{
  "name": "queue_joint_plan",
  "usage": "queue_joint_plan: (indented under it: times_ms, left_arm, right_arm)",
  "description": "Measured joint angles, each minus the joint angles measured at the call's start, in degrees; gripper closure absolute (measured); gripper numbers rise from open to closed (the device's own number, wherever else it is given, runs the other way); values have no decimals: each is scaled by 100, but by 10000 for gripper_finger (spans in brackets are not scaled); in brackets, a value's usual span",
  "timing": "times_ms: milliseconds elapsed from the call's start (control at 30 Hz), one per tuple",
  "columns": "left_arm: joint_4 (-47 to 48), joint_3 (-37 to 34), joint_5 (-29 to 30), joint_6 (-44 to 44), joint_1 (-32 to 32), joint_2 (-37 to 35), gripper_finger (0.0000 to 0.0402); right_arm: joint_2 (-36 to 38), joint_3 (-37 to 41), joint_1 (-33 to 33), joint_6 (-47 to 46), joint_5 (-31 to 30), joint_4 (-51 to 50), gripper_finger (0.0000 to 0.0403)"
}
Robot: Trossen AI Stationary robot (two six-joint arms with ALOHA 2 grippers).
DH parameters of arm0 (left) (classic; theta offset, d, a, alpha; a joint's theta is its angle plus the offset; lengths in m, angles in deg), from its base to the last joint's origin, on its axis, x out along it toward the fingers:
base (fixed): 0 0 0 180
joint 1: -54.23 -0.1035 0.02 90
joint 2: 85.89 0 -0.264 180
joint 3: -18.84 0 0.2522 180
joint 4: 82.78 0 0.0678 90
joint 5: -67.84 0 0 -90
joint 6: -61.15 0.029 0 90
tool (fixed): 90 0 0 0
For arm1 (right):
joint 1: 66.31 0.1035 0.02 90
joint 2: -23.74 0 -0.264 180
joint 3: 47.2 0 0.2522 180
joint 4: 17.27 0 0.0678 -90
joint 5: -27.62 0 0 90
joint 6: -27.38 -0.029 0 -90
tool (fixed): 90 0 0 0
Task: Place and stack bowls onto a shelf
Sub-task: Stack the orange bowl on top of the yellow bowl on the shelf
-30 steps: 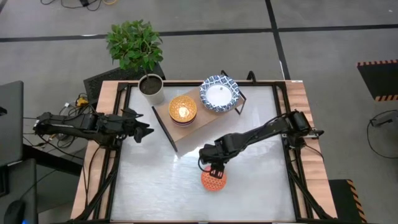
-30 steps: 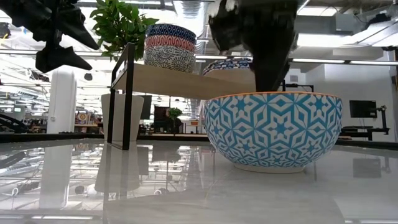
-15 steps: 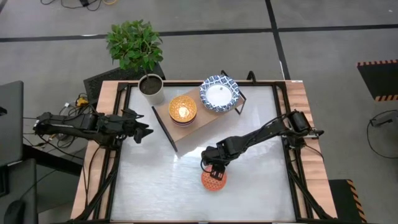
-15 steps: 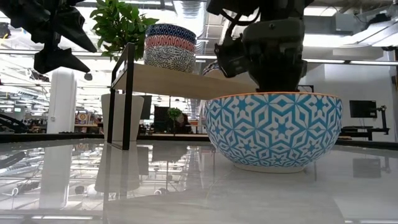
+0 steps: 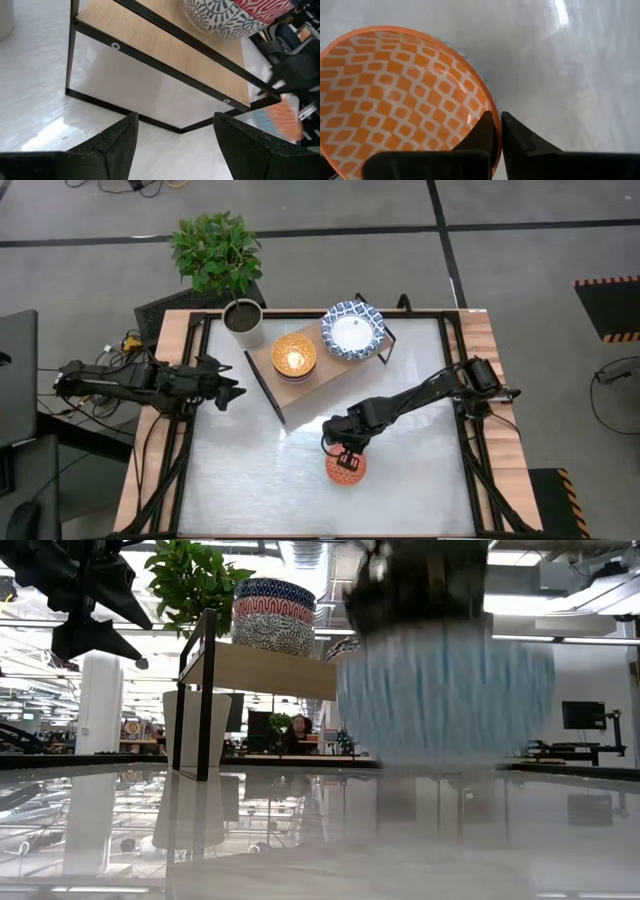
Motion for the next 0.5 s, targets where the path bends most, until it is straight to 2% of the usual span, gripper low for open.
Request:
queue_joint_plan:
  times_ms: [233,500]
  left_arm:
    - [3,0,14,2,0,0,155]
    - [-4,1,20,-10,0,2,155]
  right_arm:
    - [575,-1426,-343,10,60,-991,367]
    - [756,-3524,-1321,318,-167,-1743,367]
